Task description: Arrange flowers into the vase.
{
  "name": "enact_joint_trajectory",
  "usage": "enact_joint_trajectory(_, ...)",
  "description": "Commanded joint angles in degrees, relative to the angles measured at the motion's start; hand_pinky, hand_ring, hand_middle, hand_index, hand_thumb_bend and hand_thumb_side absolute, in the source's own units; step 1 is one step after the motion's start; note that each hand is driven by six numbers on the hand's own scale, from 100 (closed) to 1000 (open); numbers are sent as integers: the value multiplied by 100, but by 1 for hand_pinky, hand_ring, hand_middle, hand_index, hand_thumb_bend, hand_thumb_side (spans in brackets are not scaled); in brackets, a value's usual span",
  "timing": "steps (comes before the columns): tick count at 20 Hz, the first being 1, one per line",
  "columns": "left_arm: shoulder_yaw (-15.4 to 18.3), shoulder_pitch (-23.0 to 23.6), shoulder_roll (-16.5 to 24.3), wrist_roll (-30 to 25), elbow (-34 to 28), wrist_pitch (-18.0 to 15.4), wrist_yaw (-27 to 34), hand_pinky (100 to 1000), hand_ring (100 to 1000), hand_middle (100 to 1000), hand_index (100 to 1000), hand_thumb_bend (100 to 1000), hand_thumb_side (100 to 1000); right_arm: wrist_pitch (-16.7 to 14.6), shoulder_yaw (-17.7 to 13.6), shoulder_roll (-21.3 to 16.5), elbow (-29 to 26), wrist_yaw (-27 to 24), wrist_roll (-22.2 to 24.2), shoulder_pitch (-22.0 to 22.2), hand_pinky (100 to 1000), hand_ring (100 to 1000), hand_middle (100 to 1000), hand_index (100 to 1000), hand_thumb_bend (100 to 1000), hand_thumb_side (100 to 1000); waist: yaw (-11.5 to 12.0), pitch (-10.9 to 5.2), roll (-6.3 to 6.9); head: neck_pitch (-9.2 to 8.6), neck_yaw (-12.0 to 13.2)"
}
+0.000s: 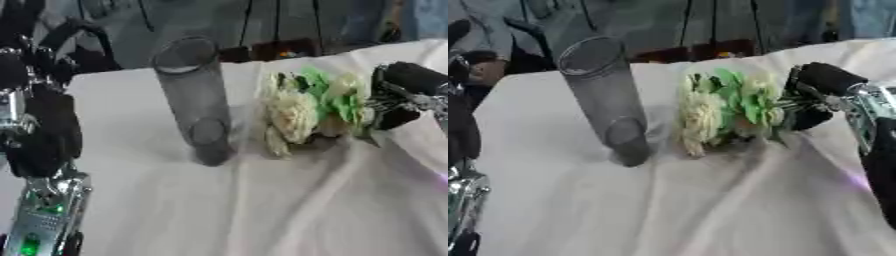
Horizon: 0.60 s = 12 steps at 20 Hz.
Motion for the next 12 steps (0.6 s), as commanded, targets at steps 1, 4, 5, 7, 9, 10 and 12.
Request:
enact_joint_trajectory(1, 37, -61, 57, 5, -81, 8, 10, 653, 828, 934, 1000, 100, 1000, 79, -122, -10, -333, -320, 93, -150, 100, 100, 100, 100, 662, 473, 16, -119, -48, -61, 27)
enact_joint_trajectory(4, 36, -64, 56, 4, -81, 7, 11, 654, 828, 934, 1000, 100, 1000, 208, -218, 57, -535, -599, 189, -166, 100, 100, 100, 100, 680, 483, 21, -124, -54, -76, 37)
enact_joint_trajectory(5, 36, -65, 57, 4, -81, 7, 11, 654, 828, 934, 1000, 100, 1000, 242, -221, 64, -585, -692, 243, -166, 100, 100, 100, 100, 680, 483, 22, -125, -55, -78, 39)
enact_joint_trajectory(7, 36, -65, 57, 4, -81, 6, 11, 654, 828, 934, 1000, 100, 1000, 298, -202, 59, -660, -879, 369, -164, 100, 100, 100, 100, 680, 483, 23, -125, -57, -79, 40)
enact_joint_trajectory(9, 34, -65, 55, 3, -81, 7, 12, 655, 829, 935, 1000, 100, 1000, 350, -184, 56, -726, -1059, 486, -171, 100, 100, 100, 100, 669, 529, 29, -133, -59, -79, 31)
enact_joint_trajectory(10, 29, -65, 49, -1, -81, 6, 15, 655, 829, 935, 1000, 100, 1000, 404, -243, 120, -809, -1147, 476, -228, 100, 100, 100, 100, 669, 529, 37, -144, -67, -83, 21)
enact_joint_trajectory(12, 31, -66, 51, -3, -81, 4, 16, 655, 830, 935, 1000, 100, 1000, 551, -346, 267, -1011, -1319, 432, -296, 100, 100, 100, 100, 662, 550, 39, -161, -79, -94, 18)
